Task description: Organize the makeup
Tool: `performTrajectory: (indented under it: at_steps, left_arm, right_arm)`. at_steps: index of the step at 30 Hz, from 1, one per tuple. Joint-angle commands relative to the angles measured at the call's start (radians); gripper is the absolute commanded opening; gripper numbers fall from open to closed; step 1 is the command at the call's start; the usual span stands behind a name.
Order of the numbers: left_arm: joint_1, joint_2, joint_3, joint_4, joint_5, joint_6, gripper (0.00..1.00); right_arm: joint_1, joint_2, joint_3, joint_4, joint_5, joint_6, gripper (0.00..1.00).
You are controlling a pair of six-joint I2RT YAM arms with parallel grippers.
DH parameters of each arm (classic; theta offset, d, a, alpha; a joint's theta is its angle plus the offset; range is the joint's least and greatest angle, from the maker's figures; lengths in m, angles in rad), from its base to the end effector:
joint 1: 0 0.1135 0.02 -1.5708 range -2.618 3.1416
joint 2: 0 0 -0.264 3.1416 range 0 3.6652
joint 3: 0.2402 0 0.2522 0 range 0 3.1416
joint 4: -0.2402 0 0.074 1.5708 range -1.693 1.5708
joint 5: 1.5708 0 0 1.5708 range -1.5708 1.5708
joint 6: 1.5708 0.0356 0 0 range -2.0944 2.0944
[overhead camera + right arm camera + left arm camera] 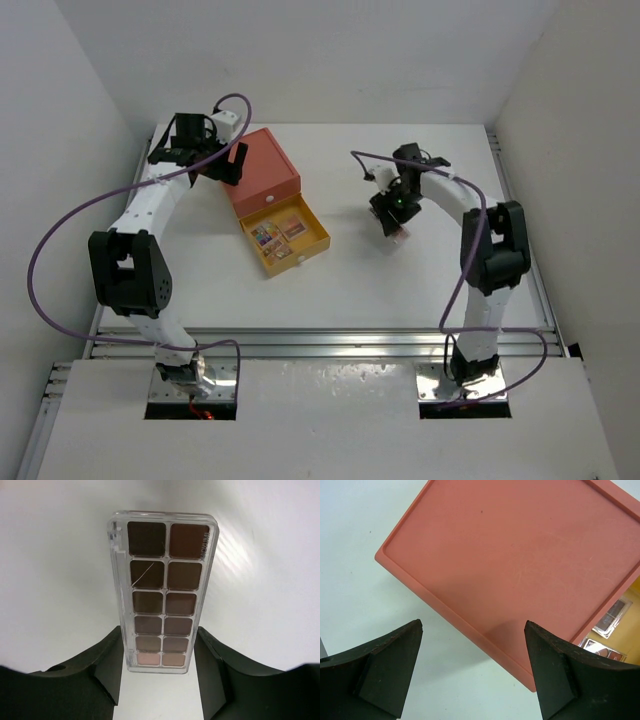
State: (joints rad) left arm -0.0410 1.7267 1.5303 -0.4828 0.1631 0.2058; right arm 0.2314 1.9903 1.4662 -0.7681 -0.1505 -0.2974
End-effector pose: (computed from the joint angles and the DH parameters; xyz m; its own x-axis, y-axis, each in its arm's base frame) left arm 0.3973 -0.0221 0.3168 -0.5803 0.2256 -0.7825 0.2914 0.9548 0.0592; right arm 0.3878 0.0969 0.1790 -0.8165 -0.4900 -0.3052 -0.5294 0.8465 0.0572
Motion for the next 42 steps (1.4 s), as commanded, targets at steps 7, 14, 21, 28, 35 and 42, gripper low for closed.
performTrajectory:
  at_steps: [7,14,21,28,35,42]
  left_arm:
    - [0.012,-0.03,0.001,0.015,0.003,0.006,0.89]
    - [0.012,-0.039,-0.018,0.015,0.013,0.006,0.89]
    - [0.012,-0.039,-0.018,0.015,0.024,-0.003,0.89]
    - [0.012,-0.03,-0.018,0.015,0.033,-0.013,0.89]
    - [0.012,-0.03,-0.009,0.015,0.033,-0.013,0.89]
    - [0.012,-0.03,-0.009,0.015,0.033,-0.013,0.89]
  right_arm:
    - [0.287,-0.15,0.225,0.165,-0.417,-0.432,0.05]
    - [0.44,0.091,0.461,0.029,-0.327,-0.712,0.27]
    - [0.465,0.165,0.439,0.081,-0.235,-0.873,0.3]
    - [0.503,0.225,0.418,0.064,-0.195,-0.979,0.33]
    - [0.519,0.231,0.342,0.044,-0.152,-0.993,0.5]
    - [0.54,0.222,0.324,0.179,-0.126,-0.928,0.79]
